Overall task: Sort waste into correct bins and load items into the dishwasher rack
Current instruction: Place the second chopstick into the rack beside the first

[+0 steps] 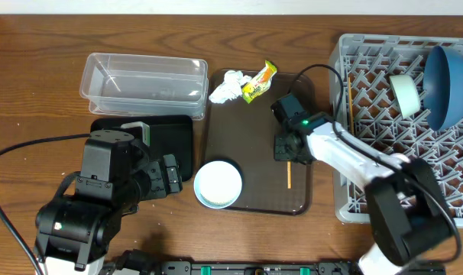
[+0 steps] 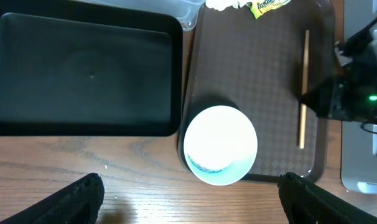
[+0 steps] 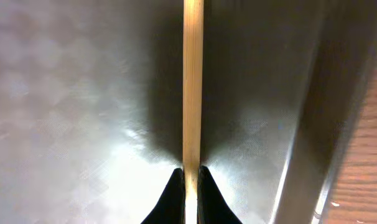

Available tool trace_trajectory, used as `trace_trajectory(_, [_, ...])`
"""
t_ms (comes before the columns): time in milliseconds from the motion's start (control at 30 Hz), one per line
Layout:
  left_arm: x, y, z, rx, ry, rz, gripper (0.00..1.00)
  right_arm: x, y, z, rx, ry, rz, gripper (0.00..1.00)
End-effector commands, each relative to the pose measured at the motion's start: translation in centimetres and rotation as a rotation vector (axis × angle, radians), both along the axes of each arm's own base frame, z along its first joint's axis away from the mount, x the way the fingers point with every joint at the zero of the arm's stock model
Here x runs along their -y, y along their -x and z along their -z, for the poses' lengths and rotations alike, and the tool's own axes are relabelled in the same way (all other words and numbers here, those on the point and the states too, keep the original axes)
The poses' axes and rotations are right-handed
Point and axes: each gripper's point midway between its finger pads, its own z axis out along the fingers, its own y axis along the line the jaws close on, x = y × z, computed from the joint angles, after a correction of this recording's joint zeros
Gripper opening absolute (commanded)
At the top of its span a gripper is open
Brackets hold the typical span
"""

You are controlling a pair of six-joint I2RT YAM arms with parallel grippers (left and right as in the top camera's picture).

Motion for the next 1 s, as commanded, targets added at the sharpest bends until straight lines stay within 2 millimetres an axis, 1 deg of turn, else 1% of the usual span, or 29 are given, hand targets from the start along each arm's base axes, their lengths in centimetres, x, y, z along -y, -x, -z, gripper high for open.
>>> trace_trajectory(0, [-0.1,-0.1,-0.6,0.016,-0.003,-0.006,0.92,0.4,-2.1,-6.4,0.192,-0.035,-0.082,0.01])
trace_trajectory(67, [-0.1,-0.1,-0.6,0.016,-0.003,-0.006,0.92,1.8,-3.0,-9.6,0.291,-0.019,-0.076,0.01])
trace_trajectory(133, [-0.1,-0.1,-0.6,0.016,-0.003,-0.006,0.92,4.1,-3.7,-12.6,0.387,0.006,-0.048,0.01])
trace_trajectory(200, [-0.1,-0.1,-0.6,0.016,-0.003,-0.006,0.92,7.2,-4.4,-15.6,0.481,0.055,-0.009,0.01])
trace_trajectory(267, [-0.1,-0.1,-0.6,0.016,-0.003,-0.006,0.92,10.0,-4.8,-17.3,0.534,0.09,0.012,0.01])
trace_trajectory(333, [-0.1,-0.1,-0.6,0.016,-0.003,-0.006,0.92,12.1,-5.0,-17.9,0.545,0.099,0.027,0.01])
trace_trajectory(367, [-0.1,-0.1,-0.6,0.016,-0.003,-0.006,0.92,12.7,-5.1,-17.9,0.54,0.084,0.034,0.01])
trace_trajectory(433, [-0.1,-0.1,-0.6,0.016,-0.003,-0.006,0.92,13.8,-5.4,-17.2,0.517,0.052,0.046,0.01])
trace_trajectory(500, [-0.1,-0.1,-0.6,0.016,-0.003,-0.006,0.92,15.3,-5.9,-16.2,0.493,0.065,0.076,0.01])
trace_trajectory(567, [-0.1,-0.1,-0.6,0.016,-0.003,-0.006,0.92,16.0,-6.7,-15.2,0.48,0.08,0.055,0.01])
trace_trajectory(600, [-0.1,-0.1,-0.6,0.016,-0.003,-0.006,0.92,15.8,-7.1,-14.5,0.47,0.071,0.024,0.01])
trace_trajectory(700, [-0.1,-0.1,-0.6,0.016,-0.003,-0.006,0.92,14.4,-7.8,-12.8,0.442,0.025,-0.051,0.01])
trace_trajectory(767, [-0.1,-0.1,-0.6,0.016,-0.003,-0.006,0.92,14.7,-7.9,-12.1,0.425,0.057,-0.045,0.01])
trace_trajectory(800, [-0.1,-0.1,-0.6,0.016,-0.003,-0.006,0.92,14.6,-7.9,-12.0,0.424,0.061,-0.046,0.07])
trace_trajectory(833, [-0.1,-0.1,-0.6,0.016,-0.003,-0.006,0.92,14.4,-7.9,-12.1,0.426,0.056,-0.052,0.18])
trace_trajectory(867, [-0.1,-0.1,-0.6,0.016,-0.003,-0.006,0.92,13.9,-7.8,-12.4,0.432,0.039,-0.063,0.36])
trace_trajectory(900, [-0.1,-0.1,-0.6,0.016,-0.003,-0.006,0.92,13.3,-7.7,-12.9,0.444,0.018,-0.077,0.47])
trace_trajectory(933, [-0.1,-0.1,-0.6,0.016,-0.003,-0.006,0.92,12.6,-7.6,-13.7,0.461,-0.011,-0.075,0.52])
trace_trajectory(967, [-0.1,-0.1,-0.6,0.016,-0.003,-0.006,0.92,12.0,-7.5,-14.5,0.48,-0.045,-0.07,0.54])
